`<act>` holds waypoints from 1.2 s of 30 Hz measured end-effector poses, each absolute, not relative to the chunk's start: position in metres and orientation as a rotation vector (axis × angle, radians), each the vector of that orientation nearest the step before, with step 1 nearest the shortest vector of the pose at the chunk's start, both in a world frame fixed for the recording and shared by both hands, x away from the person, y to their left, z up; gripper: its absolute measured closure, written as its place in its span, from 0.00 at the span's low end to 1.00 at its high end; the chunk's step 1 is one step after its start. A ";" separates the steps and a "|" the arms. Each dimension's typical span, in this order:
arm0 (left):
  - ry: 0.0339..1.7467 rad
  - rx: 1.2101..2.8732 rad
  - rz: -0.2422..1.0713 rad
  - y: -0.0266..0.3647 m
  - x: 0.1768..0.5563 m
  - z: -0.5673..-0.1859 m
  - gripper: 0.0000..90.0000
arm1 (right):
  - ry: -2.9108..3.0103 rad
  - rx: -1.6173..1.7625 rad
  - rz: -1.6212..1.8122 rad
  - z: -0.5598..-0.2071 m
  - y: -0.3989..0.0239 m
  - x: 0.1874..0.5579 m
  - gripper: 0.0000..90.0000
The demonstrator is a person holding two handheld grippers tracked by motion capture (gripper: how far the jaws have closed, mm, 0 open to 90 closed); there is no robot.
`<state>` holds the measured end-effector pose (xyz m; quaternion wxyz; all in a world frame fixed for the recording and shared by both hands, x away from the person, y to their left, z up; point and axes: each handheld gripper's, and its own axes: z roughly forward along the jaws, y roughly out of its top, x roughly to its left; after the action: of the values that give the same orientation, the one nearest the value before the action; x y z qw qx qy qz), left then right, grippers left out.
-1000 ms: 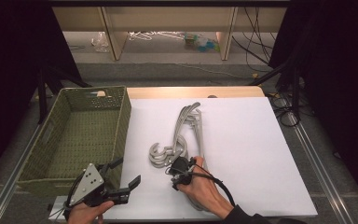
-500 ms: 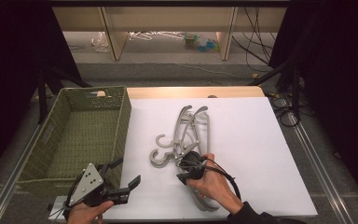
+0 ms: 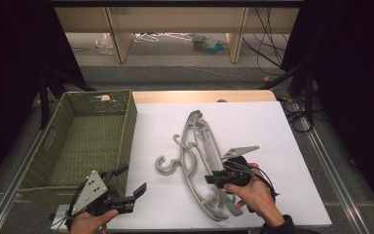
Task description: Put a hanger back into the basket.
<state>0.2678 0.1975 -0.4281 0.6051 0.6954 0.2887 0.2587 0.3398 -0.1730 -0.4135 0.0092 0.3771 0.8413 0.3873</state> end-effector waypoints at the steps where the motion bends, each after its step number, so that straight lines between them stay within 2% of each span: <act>1: 0.673 1.607 0.598 0.198 0.268 -0.428 0.18 | 2.633 1.186 1.210 -0.413 -0.181 0.339 0.85; 6: 0.694 1.603 0.590 0.199 0.269 -0.429 0.18 | 2.572 1.190 1.191 -0.417 -0.201 0.332 0.90; 16: 0.690 1.606 0.593 0.198 0.269 -0.429 0.18 | 2.614 1.080 1.156 -0.409 -0.221 0.333 0.91; 24: 0.702 1.612 0.590 0.198 0.270 -0.430 0.18 | 2.529 1.076 1.400 -0.396 -0.250 0.329 0.92; 33: 0.683 1.665 0.618 0.183 0.273 -0.427 0.21 | 2.616 0.953 1.618 -0.396 -0.241 0.322 0.92; 36: 0.645 1.717 0.600 0.169 0.276 -0.426 0.27 | 2.665 0.905 1.631 -0.397 -0.233 0.320 0.92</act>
<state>0.2759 0.1686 -0.4256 0.5696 0.7314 0.2746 0.2555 0.3199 -0.2329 -0.3973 -0.0557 0.2776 0.8180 0.5007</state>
